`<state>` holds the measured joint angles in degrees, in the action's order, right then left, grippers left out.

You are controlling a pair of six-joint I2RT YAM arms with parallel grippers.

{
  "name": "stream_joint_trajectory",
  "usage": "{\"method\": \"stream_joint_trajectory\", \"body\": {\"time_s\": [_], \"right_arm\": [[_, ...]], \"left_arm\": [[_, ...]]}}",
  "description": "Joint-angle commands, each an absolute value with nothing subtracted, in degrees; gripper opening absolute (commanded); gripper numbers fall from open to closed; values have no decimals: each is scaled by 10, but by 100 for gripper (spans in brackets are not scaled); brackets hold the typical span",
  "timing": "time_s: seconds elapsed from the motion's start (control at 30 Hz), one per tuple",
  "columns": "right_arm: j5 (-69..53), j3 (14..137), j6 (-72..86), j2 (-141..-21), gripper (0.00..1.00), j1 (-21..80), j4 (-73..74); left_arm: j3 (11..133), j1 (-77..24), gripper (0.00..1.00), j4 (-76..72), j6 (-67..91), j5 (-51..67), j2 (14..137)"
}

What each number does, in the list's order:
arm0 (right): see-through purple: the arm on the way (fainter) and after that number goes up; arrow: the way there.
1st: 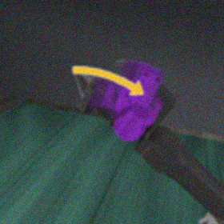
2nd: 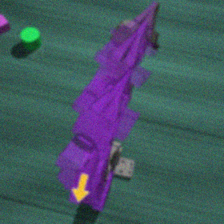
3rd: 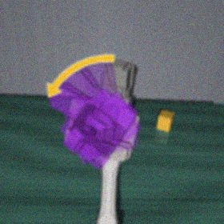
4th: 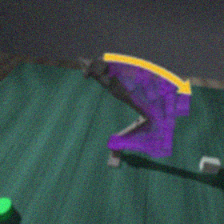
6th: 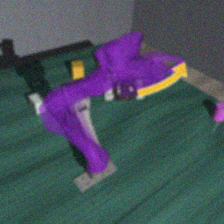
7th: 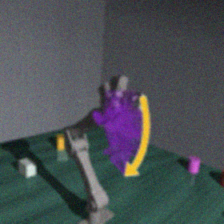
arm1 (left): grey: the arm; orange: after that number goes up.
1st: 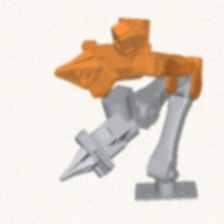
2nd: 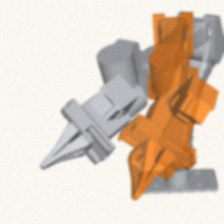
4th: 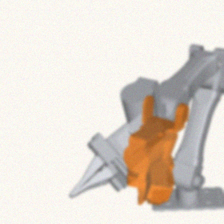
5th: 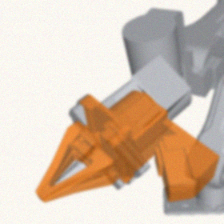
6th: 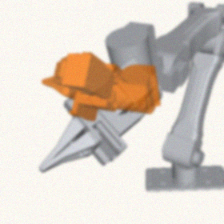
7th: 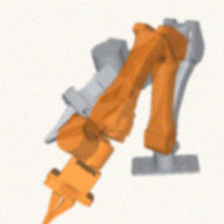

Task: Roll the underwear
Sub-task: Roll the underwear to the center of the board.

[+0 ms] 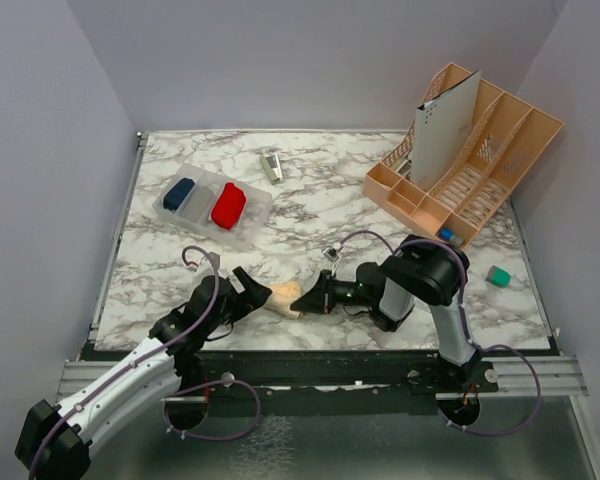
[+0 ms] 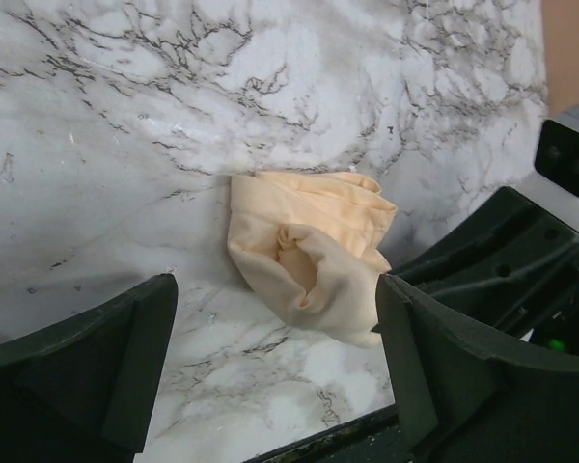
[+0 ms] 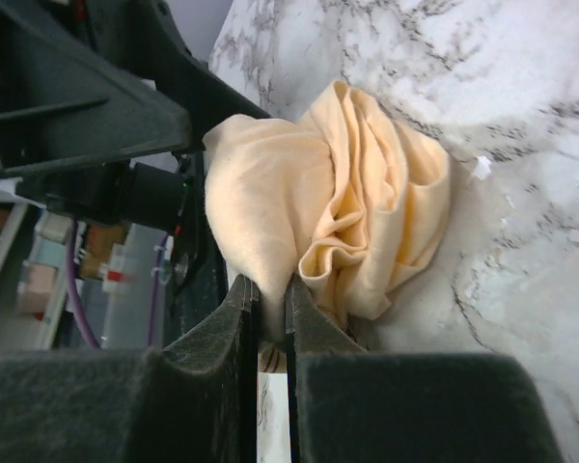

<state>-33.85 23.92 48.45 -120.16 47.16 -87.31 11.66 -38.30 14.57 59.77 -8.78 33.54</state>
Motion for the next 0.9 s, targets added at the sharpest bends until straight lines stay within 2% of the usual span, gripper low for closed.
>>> {"method": "stream_joint_trajectory", "body": {"time_s": [0.0, 0.17, 0.47, 0.67, 0.87], "right_arm": [[-351, 218, 564, -1256, 7, 451, -814], [-337, 214, 577, -1272, 8, 446, -808], [-332, 211, 582, -1277, 9, 441, -802], [-333, 210, 581, -1275, 10, 441, -801], [-342, 212, 574, -1267, 14, 440, -800]], "left_arm": [[86, -381, 89, 129, 586, -53, 287], [54, -380, 77, 59, 580, -1, 279], [39, -381, 80, -18, 584, 17, 346], [19, -382, 78, -93, 612, -21, 431], [11, -384, 56, -129, 620, -48, 515]]}}
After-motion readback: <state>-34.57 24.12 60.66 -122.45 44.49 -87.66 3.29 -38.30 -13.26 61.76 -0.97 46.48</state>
